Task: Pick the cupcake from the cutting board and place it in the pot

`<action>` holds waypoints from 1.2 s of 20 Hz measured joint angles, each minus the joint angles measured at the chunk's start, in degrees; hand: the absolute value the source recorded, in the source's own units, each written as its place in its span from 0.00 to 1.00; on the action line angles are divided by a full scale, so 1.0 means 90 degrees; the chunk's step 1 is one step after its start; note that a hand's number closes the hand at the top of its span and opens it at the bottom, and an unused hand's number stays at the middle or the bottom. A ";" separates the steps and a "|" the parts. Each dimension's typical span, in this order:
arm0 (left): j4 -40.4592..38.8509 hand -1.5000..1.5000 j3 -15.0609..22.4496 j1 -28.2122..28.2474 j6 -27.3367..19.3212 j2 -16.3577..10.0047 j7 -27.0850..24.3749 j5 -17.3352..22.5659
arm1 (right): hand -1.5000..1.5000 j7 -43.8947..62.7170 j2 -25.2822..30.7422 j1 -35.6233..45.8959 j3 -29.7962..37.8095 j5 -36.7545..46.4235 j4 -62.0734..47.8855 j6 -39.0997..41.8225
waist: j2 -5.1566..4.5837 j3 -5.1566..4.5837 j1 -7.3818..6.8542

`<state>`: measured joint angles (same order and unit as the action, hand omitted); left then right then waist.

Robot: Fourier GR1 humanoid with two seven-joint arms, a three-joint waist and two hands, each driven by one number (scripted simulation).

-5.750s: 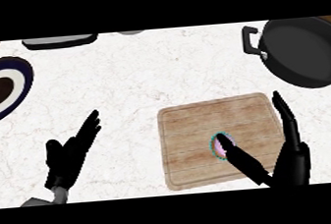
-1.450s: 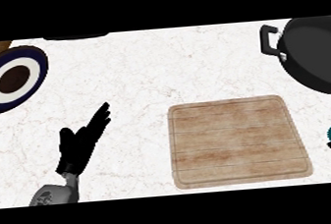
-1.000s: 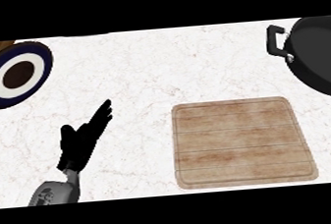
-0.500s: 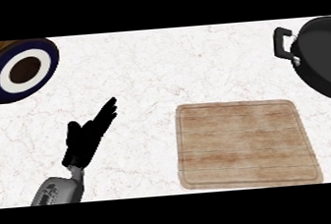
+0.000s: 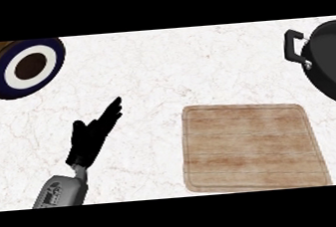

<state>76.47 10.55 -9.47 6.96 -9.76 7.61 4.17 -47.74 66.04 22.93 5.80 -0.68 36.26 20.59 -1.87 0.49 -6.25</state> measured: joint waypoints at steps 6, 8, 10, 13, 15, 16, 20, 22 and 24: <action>-0.0062 0.50 0.0013 -0.0045 0.0027 0.0024 0.0003 -0.0029 | 1.00 -0.0048 -0.0349 0.0963 -0.0715 0.0903 -0.0351 -0.0363 | 0.0002 -0.0015 -0.0040; -0.0079 0.50 -0.0043 -0.0064 0.0065 -0.0019 0.0004 0.0000 | 1.00 -0.0065 -0.0477 0.1309 -0.0951 0.1217 -0.0477 -0.0437 | 0.0014 -0.0020 -0.0014; -0.0044 0.50 -0.0025 -0.0050 0.0044 -0.0001 0.0019 -0.0025 | 1.00 -0.0094 -0.0630 0.1567 -0.1193 0.1610 -0.0600 -0.0751 | 0.0018 -0.0022 -0.0009; -0.0085 0.50 -0.0012 0.0026 0.0037 0.0012 -0.0063 -0.0063 | 1.00 -0.0087 -0.0810 0.1846 -0.1553 0.2253 -0.0762 -0.1422 | 0.0021 -0.0028 0.0027; -0.0068 0.50 -0.0022 -0.0018 0.0035 0.0020 -0.0018 -0.0058 | 1.00 0.0069 -0.0944 0.2076 -0.1805 0.2692 -0.0897 -0.1839 | 0.0016 -0.0028 0.0020; -0.0051 0.50 -0.0034 -0.0028 0.0012 0.0025 0.0006 -0.0062 | 1.00 0.0165 -0.1037 0.2187 -0.1927 0.2903 -0.0984 -0.2036 | 0.0018 -0.0030 0.0020; -0.0076 0.50 -0.0040 -0.0056 -0.0002 0.0039 0.0027 -0.0088 | 1.00 0.0658 -0.1406 0.2528 -0.2509 0.3688 -0.1482 -0.2128 | 0.0006 -0.0035 0.0021; -0.0137 0.50 -0.0057 -0.0107 -0.0015 0.0054 -0.0008 -0.0106 | 0.00 0.1027 -0.1556 0.2727 -0.2746 0.3983 -0.1778 -0.1881 | 0.0002 -0.0039 0.0030; -0.0038 0.50 -0.0076 -0.0086 0.0010 0.0020 0.0076 -0.0076 | 0.00 0.1386 -0.1764 0.2896 -0.2951 0.4247 -0.2059 -0.1694 | 0.0020 -0.0040 0.0045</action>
<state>76.14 9.87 -10.24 7.05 -9.58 8.29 3.49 -35.26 50.16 48.99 -20.76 37.54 17.73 5.34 -1.68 0.14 -5.84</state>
